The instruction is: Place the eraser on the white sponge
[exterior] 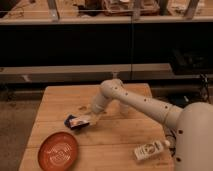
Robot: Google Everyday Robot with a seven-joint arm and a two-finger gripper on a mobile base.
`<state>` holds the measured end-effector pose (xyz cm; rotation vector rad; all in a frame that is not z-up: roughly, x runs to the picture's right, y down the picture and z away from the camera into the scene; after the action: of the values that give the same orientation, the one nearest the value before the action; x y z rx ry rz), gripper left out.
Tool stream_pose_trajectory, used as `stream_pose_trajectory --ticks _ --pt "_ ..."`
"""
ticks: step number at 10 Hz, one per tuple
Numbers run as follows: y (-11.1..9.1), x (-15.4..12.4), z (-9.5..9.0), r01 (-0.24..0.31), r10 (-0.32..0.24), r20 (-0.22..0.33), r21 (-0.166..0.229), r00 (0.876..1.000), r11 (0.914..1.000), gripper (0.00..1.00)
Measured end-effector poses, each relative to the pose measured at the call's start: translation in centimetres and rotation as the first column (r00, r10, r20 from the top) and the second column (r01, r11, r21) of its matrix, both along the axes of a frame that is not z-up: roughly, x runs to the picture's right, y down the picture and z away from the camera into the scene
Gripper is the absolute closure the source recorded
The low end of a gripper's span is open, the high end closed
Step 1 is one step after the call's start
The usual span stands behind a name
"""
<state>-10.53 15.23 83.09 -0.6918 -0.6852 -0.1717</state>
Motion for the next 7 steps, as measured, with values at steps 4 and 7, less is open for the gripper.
stream_pose_trajectory --ticks 4,7 --pt "-0.5 -3.5 0.6 0.045 -0.045 0.035 -0.011 0.998 0.9989 0.84" --pt "-2.1 -3.4 1.3 0.062 -0.062 0.031 -0.002 0.998 0.998 0.6"
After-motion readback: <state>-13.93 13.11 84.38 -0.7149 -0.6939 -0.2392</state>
